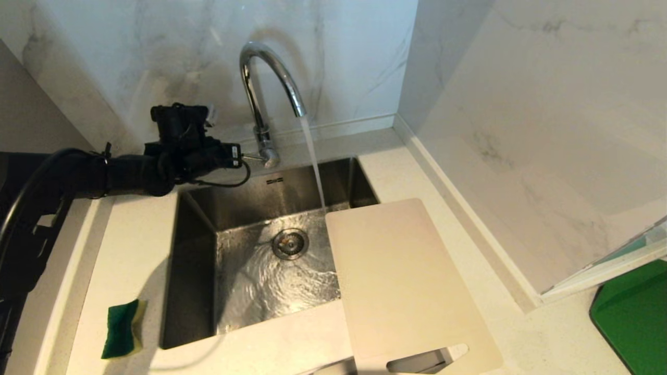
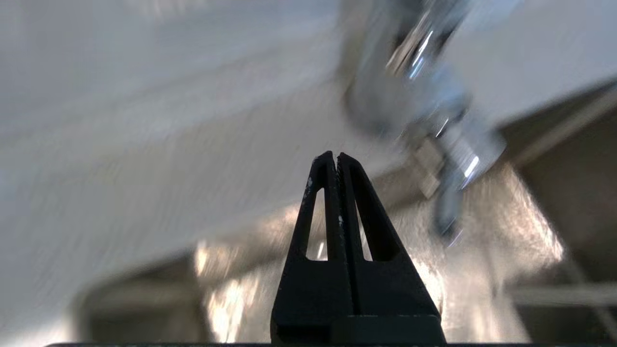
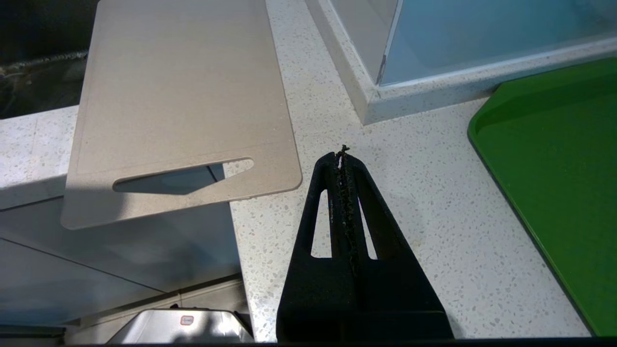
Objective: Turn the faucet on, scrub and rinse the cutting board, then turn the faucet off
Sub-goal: Turn off the tap
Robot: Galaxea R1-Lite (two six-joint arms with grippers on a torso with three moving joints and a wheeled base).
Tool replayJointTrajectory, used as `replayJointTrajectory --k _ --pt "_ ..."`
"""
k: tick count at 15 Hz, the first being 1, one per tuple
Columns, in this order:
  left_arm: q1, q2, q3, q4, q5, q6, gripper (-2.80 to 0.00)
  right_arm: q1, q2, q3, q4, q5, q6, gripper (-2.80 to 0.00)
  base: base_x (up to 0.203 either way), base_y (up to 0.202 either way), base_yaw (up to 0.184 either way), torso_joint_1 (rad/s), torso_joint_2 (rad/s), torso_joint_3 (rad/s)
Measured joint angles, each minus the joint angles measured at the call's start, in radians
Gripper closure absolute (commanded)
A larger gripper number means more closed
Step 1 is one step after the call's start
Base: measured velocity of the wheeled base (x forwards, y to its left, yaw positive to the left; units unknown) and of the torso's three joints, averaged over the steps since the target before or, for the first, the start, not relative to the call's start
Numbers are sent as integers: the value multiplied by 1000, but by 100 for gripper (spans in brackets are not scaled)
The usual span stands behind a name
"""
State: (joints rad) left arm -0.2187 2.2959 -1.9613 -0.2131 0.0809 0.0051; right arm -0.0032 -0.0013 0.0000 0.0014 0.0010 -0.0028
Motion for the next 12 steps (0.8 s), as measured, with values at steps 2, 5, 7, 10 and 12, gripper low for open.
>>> replayJointTrajectory --k 2,5,7,10,12 --pt "-7 -34 9 124 0 -2 0 0 0 0 0 1 0 0 0 0 0 0 0 0" --pt "-31 -64 13 186 0 0 0 0 0 0 0 1 0 0 0 0 0 0 0 0" --pt "-44 -72 13 210 -1 -1 0 0 0 0 0 0 0 0 0 0 0 0 0 0" --pt "-65 -75 13 213 0 -3 0 0 0 0 0 0 0 0 0 0 0 0 0 0" --pt "-66 -75 13 217 2 -4 0 0 0 0 0 0 0 0 0 0 0 0 0 0"
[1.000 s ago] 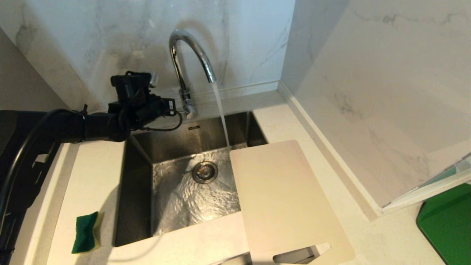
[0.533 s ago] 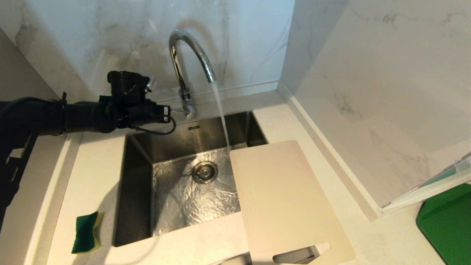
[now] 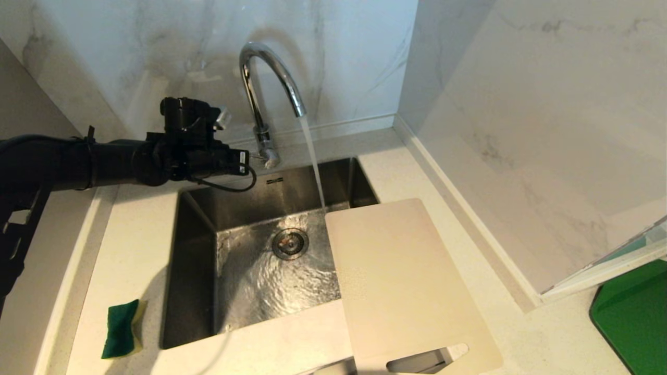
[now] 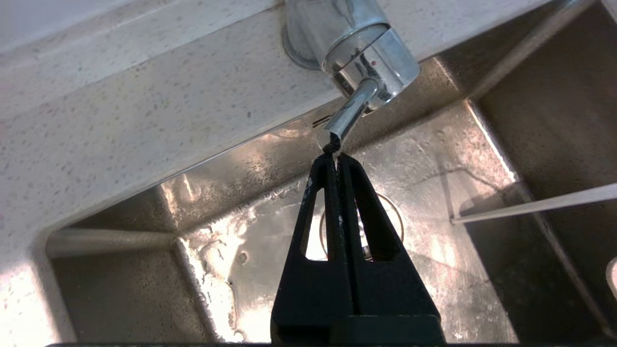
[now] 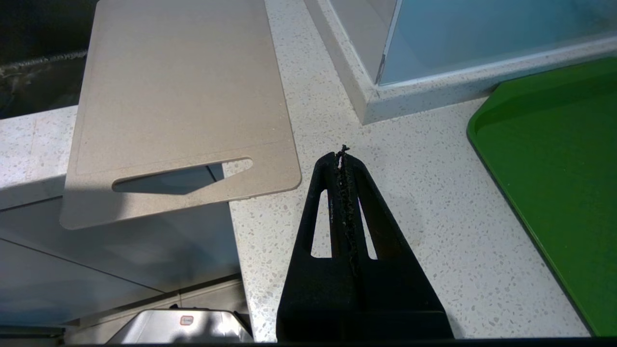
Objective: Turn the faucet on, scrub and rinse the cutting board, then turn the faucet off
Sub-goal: Turn off the tap
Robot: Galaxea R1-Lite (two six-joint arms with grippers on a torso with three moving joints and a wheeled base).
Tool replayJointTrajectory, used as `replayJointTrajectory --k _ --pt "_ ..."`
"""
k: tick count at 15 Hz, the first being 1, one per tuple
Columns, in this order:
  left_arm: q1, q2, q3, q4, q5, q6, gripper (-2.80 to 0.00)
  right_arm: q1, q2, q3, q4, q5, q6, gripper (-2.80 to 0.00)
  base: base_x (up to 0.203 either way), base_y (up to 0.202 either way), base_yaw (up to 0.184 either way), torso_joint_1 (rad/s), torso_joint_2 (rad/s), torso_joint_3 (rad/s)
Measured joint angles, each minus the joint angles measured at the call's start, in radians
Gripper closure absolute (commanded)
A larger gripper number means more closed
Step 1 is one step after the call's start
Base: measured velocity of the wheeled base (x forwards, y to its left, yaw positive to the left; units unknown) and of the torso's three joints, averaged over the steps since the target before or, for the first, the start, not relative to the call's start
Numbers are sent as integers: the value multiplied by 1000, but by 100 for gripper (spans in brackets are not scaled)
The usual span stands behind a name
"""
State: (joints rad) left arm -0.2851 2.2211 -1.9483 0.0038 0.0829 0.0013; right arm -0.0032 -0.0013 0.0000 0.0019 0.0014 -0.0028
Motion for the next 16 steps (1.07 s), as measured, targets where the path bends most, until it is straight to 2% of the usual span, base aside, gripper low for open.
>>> replayJointTrajectory --k 9,13,16 --pt "-3 12 -1 -9 0 1 0 0 0 0 0 0 0 0 0 0 0 0 0 0" --pt "-2 48 -2 -129 36 1 0 0 0 0 0 0 0 0 0 0 0 0 0 0" --pt "-2 66 -6 -148 47 1 0 0 0 0 0 0 0 0 0 0 0 0 0 0"
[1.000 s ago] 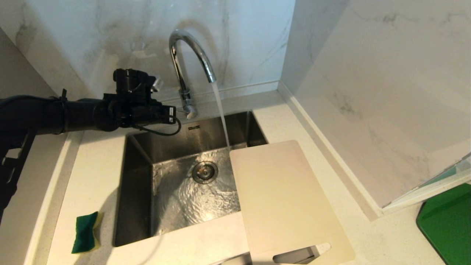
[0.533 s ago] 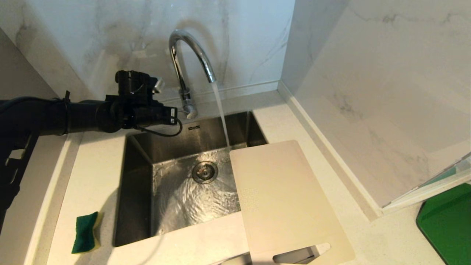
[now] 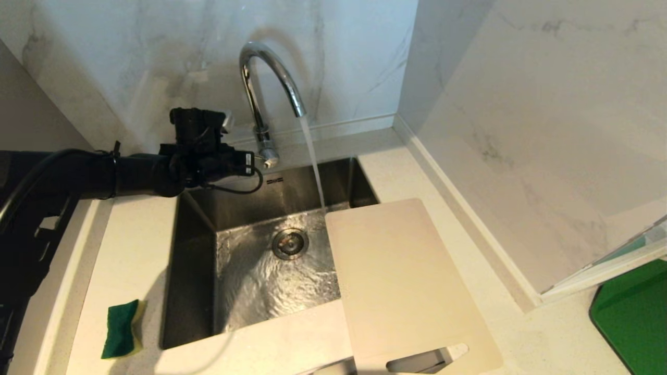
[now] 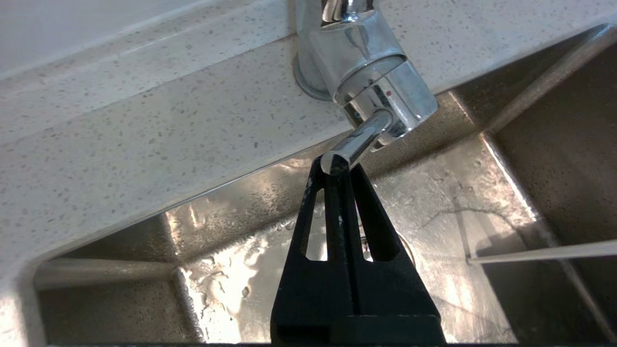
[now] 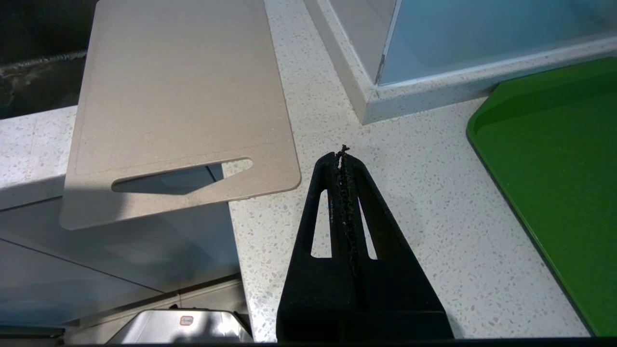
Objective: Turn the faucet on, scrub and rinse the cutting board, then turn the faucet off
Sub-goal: Turn off the tap
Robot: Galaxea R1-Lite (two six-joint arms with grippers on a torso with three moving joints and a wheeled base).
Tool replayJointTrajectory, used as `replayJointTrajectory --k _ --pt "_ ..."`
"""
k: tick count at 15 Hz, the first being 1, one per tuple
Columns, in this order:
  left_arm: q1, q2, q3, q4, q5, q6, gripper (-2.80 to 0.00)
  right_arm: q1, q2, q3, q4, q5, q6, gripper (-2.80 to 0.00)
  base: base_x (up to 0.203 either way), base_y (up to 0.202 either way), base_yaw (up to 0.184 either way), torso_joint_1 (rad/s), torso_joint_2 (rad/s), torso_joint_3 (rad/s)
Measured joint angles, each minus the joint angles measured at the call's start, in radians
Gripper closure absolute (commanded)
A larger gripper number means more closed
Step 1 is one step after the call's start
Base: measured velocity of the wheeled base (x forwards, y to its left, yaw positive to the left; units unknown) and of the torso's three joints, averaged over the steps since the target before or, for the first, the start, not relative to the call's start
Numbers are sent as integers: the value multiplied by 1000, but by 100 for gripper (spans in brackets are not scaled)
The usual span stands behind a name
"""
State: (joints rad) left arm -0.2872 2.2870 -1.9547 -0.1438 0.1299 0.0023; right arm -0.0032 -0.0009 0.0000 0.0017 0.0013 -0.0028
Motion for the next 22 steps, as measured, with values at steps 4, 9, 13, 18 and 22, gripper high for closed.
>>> replayJointTrajectory --k 4,9,13,18,22 --pt "6 18 -1 -56 12 -1 0 0 0 0 0 0 -1 0 0 0 0 0 0 0" --pt "6 23 -1 -68 14 -1 0 0 0 0 0 0 -1 0 0 0 0 0 0 0" --pt "16 -4 36 -1 21 -2 0 0 0 0 0 0 -1 0 0 0 0 0 0 0" --pt "-8 -77 102 70 13 -4 0 0 0 0 0 0 -3 0 0 0 0 0 0 0" --pt "-36 -100 91 148 12 -19 0 0 0 0 0 0 -3 0 0 0 0 0 0 0"
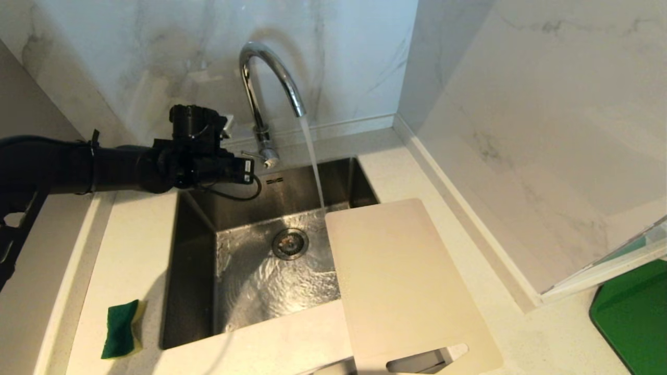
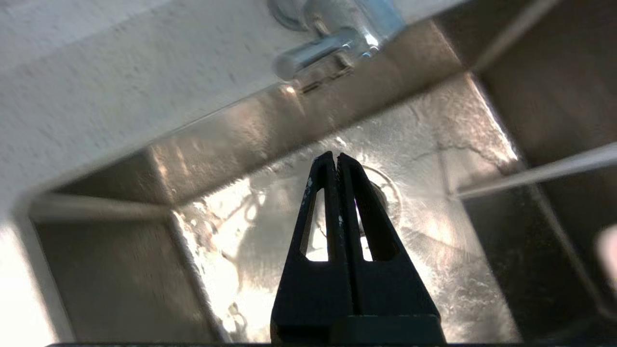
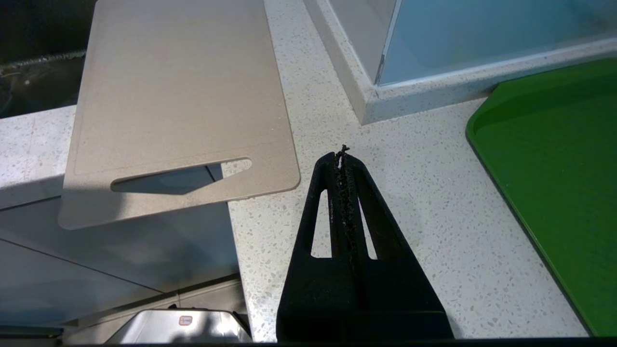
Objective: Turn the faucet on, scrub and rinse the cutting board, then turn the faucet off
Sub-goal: Turn off the tap
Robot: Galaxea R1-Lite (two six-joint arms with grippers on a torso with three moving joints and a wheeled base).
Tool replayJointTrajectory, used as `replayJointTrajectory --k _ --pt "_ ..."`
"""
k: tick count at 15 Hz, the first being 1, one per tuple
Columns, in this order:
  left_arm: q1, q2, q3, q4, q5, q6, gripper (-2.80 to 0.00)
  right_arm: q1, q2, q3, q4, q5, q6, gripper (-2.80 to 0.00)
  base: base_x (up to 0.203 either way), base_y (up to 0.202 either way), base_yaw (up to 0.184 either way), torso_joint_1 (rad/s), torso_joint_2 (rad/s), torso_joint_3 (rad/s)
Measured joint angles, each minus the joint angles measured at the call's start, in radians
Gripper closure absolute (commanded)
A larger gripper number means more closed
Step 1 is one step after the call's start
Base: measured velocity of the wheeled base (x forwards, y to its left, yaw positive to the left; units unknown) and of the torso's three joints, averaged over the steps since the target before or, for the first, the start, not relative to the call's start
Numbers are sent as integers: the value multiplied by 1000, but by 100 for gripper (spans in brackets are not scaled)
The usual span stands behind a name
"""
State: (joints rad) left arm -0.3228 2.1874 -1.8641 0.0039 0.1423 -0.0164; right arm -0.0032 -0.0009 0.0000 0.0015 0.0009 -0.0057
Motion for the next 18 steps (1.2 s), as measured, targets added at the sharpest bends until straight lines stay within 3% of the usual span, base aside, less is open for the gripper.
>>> replayJointTrajectory --k 7,18 --pt "-5 15 -74 17 9 -28 0 0 0 0 0 0 -2 0 0 0 0 0 0 0" --pt "6 66 -87 -77 31 -26 0 0 0 0 0 0 -1 0 0 0 0 0 0 0"
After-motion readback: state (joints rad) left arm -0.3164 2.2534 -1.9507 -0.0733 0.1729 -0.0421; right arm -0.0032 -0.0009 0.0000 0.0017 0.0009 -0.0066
